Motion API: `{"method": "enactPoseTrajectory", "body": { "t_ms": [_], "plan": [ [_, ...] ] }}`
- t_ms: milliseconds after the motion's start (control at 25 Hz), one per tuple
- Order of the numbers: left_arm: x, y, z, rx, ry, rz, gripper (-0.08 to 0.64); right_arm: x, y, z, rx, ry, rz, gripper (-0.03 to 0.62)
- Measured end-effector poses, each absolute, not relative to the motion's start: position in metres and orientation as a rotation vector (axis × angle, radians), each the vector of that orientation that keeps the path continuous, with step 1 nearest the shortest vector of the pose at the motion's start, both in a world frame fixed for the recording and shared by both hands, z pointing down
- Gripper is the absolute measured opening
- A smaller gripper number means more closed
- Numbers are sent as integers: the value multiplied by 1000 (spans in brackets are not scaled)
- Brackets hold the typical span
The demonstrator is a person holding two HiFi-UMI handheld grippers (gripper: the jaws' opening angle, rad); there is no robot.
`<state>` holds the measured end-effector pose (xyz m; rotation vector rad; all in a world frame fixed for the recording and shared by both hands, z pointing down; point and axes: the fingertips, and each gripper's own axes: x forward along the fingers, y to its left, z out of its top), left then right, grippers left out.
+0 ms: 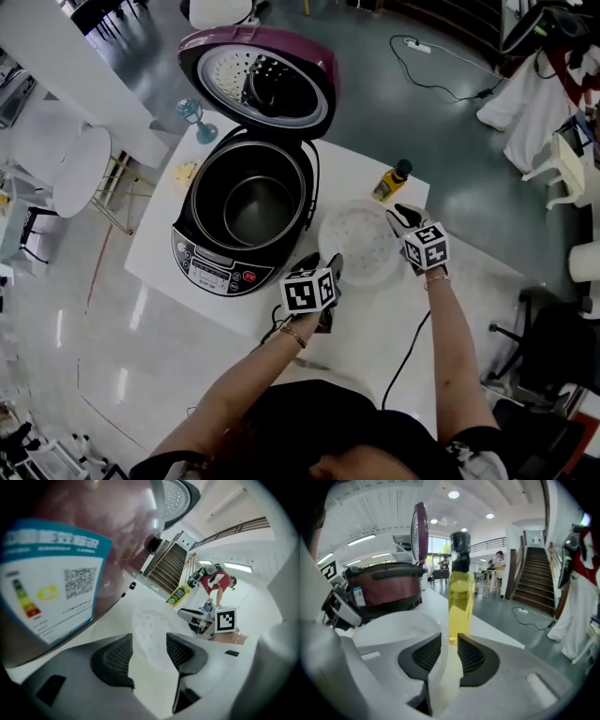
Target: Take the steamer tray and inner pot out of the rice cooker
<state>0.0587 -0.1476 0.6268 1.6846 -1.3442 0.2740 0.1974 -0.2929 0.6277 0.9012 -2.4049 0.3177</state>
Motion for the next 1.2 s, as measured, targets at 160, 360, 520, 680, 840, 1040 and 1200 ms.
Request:
{"method": "enactPoseTrajectory", "body": {
  "t_ms": [160,360,520,680,840,1040,1200],
  "plan": [
    [69,-117,585,1758,-1169,62,221,220,-282,569,1188,-2556,424,92],
    [43,-80,495,1887,-1032,-249,176,220,-238,490,1301,-2738,417,92],
    [16,-54,417,2009,-997,-419,47,190,-212,433,1267,-2885,297,69],
    [-4,-50,345,2230,-1016,-484,7,151,-197,391,1226,-2939,110,54],
    [-58,-65,311,2386,-1209,-383,2,106,-183,371,1137,-2923,-23,6],
    [-177,-109,328,2308,-1750,259,3,57,-187,381,1122,-2664,-21,6],
    [-220,-147,353,2251,-1731,550,3,12,-192,382,1117,-2498,-113,6]
  ]
}}
